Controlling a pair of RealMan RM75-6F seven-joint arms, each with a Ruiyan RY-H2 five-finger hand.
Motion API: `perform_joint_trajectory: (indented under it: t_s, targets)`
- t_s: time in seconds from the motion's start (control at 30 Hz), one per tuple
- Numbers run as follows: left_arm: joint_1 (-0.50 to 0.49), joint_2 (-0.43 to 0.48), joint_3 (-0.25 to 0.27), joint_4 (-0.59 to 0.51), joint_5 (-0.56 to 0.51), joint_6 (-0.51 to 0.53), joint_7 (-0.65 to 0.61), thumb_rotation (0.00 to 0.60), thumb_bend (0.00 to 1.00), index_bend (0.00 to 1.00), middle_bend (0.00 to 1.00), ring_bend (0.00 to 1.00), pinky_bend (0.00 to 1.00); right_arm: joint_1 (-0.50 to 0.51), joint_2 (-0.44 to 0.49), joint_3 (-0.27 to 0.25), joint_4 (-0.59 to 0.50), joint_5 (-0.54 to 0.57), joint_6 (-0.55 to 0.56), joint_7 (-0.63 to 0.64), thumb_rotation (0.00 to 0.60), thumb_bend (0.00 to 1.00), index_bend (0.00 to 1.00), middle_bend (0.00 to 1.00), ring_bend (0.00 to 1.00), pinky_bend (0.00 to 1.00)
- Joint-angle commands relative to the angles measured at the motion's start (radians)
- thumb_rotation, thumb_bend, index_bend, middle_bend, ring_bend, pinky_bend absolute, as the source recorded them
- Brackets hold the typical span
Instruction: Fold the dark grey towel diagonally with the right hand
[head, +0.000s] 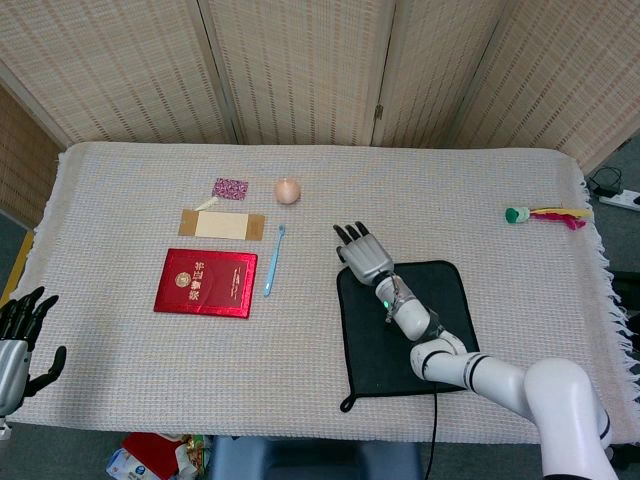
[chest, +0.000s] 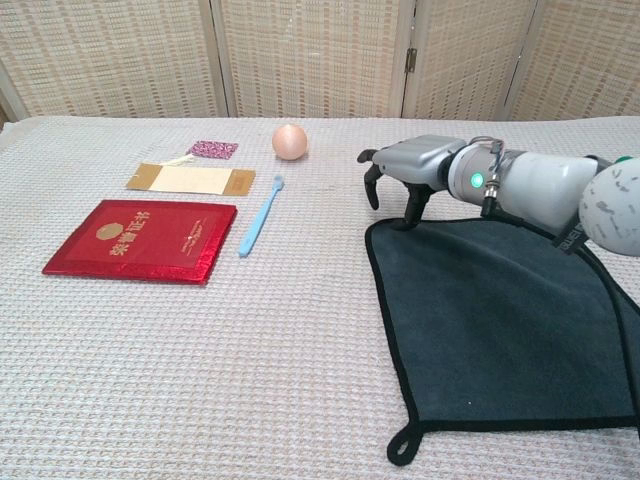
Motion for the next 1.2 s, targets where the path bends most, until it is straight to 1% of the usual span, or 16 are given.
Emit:
perform_joint_trajectory:
  t_s: [0.03, 0.23, 0.37, 0.53, 0.67, 0.87, 0.97, 1.03, 1.1, 1.13, 1.2]
  targets:
    - [-0.001, 0.001, -0.003, 0.003, -0.002, -0.001, -0.015, 0.600, 0.54, 0.13, 0.05, 0.00, 0.00, 0.033, -0.047, -0.012, 0.065, -0.003, -0.031, 0.035, 0.600, 0.38, 0.43, 0.00, 0.00, 0.00]
    - [0.003, 0.002, -0.006, 0.012, 0.003, 0.012, -0.031, 0.600, 0.54, 0.12, 0.05, 0.00, 0.00, 0.054, -0.091, -0.029, 0.147, -0.022, -0.057, 0.080, 0.600, 0.38, 0.46, 0.00, 0.00, 0.00]
    - [0.002, 0.002, -0.007, 0.016, 0.001, 0.011, -0.032, 0.600, 0.54, 0.11, 0.05, 0.00, 0.00, 0.059, -0.101, -0.035, 0.174, -0.034, -0.062, 0.107, 0.600, 0.38, 0.50, 0.01, 0.00, 0.00]
    - [0.001, -0.001, -0.007, 0.020, 0.006, 0.011, -0.029, 0.600, 0.54, 0.10, 0.05, 0.00, 0.00, 0.062, -0.100, -0.041, 0.184, -0.050, -0.062, 0.132, 0.600, 0.45, 0.59, 0.05, 0.00, 0.00]
    - [0.001, -0.002, -0.006, 0.022, 0.006, 0.009, -0.030, 0.600, 0.54, 0.10, 0.05, 0.00, 0.00, 0.060, -0.096, -0.048, 0.186, -0.056, -0.059, 0.140, 0.600, 0.48, 0.65, 0.09, 0.01, 0.00]
    - [0.001, -0.002, -0.005, 0.023, 0.010, 0.010, -0.032, 0.600, 0.53, 0.09, 0.05, 0.00, 0.00, 0.052, -0.082, -0.054, 0.165, -0.067, -0.040, 0.151, 0.600, 0.49, 0.66, 0.09, 0.01, 0.00]
    - [0.004, -0.001, -0.005, 0.023, 0.010, 0.015, -0.034, 0.600, 0.52, 0.09, 0.05, 0.00, 0.00, 0.029, -0.046, -0.058, 0.101, -0.088, -0.001, 0.173, 0.600, 0.49, 0.67, 0.10, 0.01, 0.00]
    - [0.005, 0.000, -0.005, 0.022, 0.012, 0.017, -0.036, 0.600, 0.52, 0.09, 0.05, 0.00, 0.00, 0.001, -0.005, -0.066, 0.031, -0.113, 0.042, 0.191, 0.600, 0.49, 0.67, 0.10, 0.01, 0.00]
    - [0.006, -0.001, -0.005, 0.021, 0.014, 0.020, -0.034, 0.600, 0.52, 0.09, 0.05, 0.00, 0.00, -0.045, 0.056, -0.084, -0.072, -0.156, 0.113, 0.213, 0.600, 0.49, 0.67, 0.10, 0.02, 0.00]
    - [0.005, -0.001, -0.004, 0.021, 0.016, 0.019, -0.032, 0.600, 0.52, 0.09, 0.05, 0.00, 0.00, -0.075, 0.098, -0.100, -0.136, -0.183, 0.154, 0.227, 0.600, 0.49, 0.67, 0.10, 0.02, 0.00]
    - [0.005, -0.004, -0.003, 0.020, 0.021, 0.022, -0.027, 0.600, 0.52, 0.09, 0.05, 0.00, 0.00, -0.124, 0.163, -0.130, -0.232, -0.225, 0.213, 0.246, 0.600, 0.49, 0.67, 0.10, 0.02, 0.00]
